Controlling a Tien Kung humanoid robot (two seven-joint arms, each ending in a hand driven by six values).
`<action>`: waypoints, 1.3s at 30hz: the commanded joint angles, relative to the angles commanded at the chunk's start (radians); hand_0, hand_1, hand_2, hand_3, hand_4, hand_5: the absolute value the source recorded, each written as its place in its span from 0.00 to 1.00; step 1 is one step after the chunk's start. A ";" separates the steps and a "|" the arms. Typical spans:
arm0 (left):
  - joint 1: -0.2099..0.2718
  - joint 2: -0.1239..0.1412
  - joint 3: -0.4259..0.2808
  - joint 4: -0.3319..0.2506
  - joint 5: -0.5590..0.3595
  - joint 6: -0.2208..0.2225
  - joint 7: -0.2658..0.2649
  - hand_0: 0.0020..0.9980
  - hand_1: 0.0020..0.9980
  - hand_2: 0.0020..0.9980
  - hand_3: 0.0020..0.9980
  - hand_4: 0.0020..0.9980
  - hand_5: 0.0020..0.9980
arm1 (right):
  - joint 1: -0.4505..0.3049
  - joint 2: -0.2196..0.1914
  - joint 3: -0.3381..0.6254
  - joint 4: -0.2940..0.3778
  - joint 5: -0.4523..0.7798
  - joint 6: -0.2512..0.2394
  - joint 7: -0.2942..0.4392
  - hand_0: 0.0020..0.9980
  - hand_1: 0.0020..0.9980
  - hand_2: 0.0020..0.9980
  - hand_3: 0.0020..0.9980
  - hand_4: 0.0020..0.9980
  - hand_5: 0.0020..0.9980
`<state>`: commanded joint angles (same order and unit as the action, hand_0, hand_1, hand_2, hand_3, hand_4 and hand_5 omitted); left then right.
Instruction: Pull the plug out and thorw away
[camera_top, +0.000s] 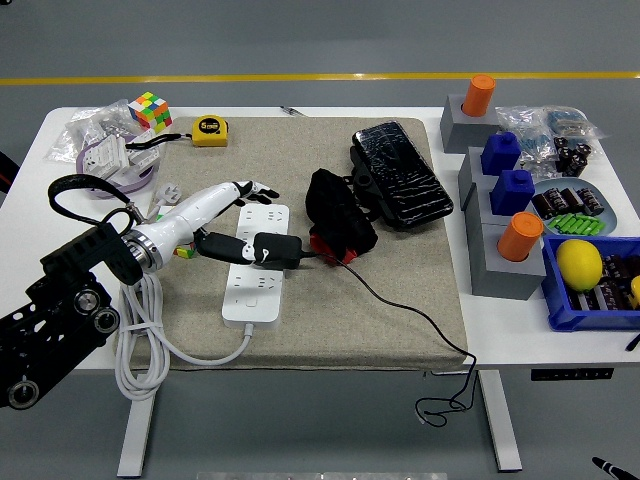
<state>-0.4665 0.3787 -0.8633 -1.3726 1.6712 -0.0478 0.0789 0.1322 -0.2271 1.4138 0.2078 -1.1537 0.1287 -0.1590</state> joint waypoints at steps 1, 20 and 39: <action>-0.002 -0.001 0.002 0.002 0.000 0.002 -0.001 0.77 0.86 0.82 0.85 1.00 0.30 | 0.000 0.000 0.000 0.000 0.000 0.000 0.000 0.63 0.63 0.62 0.57 0.99 0.46; -0.086 -0.069 0.119 0.149 0.026 0.043 -0.014 0.62 0.67 0.66 0.71 1.00 0.12 | -0.002 -0.004 -0.023 -0.002 0.011 -0.001 -0.001 0.63 0.63 0.62 0.57 0.99 0.46; -0.125 -0.110 0.138 0.249 -0.029 0.037 0.007 0.53 0.55 0.53 0.55 0.83 0.00 | -0.005 -0.001 -0.011 -0.001 0.012 0.000 -0.001 0.63 0.63 0.62 0.57 0.99 0.46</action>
<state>-0.5913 0.2684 -0.7249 -1.1231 1.6423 -0.0112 0.0860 0.1275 -0.2279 1.4033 0.2068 -1.1419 0.1285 -0.1596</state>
